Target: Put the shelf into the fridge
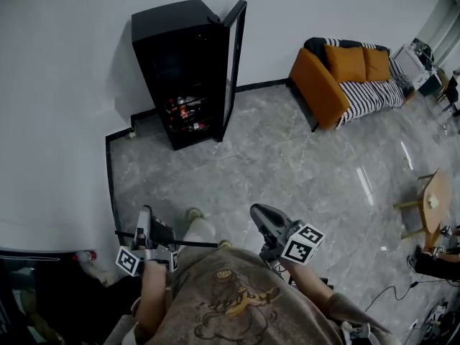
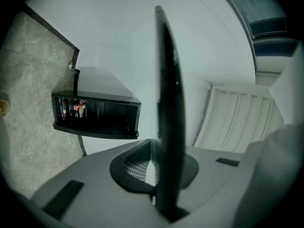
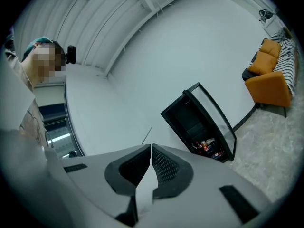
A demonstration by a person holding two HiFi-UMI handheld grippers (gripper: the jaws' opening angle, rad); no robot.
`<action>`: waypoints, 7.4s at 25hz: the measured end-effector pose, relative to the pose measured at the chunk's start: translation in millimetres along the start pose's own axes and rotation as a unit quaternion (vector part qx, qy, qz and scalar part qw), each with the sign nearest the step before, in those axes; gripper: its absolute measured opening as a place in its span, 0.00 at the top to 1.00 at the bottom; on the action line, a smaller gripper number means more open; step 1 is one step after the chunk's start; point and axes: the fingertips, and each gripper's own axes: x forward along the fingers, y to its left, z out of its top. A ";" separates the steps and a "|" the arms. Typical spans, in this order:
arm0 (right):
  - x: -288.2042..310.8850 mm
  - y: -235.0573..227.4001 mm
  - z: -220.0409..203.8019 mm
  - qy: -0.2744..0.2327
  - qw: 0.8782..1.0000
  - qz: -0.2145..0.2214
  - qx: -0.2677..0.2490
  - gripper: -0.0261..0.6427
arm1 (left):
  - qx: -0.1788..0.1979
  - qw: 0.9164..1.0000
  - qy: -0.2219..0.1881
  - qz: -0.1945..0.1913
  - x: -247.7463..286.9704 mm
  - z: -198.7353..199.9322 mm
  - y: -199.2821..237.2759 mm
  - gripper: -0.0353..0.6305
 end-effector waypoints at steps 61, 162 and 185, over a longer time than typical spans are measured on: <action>276.1 -170.1 141.4 0.020 0.999 -0.050 0.002 0.92 | -0.041 0.995 0.086 0.001 327.2 76.3 102.4 0.92; 398.9 -327.1 233.6 0.227 0.970 0.080 -0.046 0.92 | -0.007 0.975 -0.193 0.112 464.2 81.4 383.3 0.92; 397.5 -337.3 229.7 0.237 0.967 0.073 -0.047 0.92 | 0.018 0.969 -0.205 0.138 469.6 89.6 421.1 0.92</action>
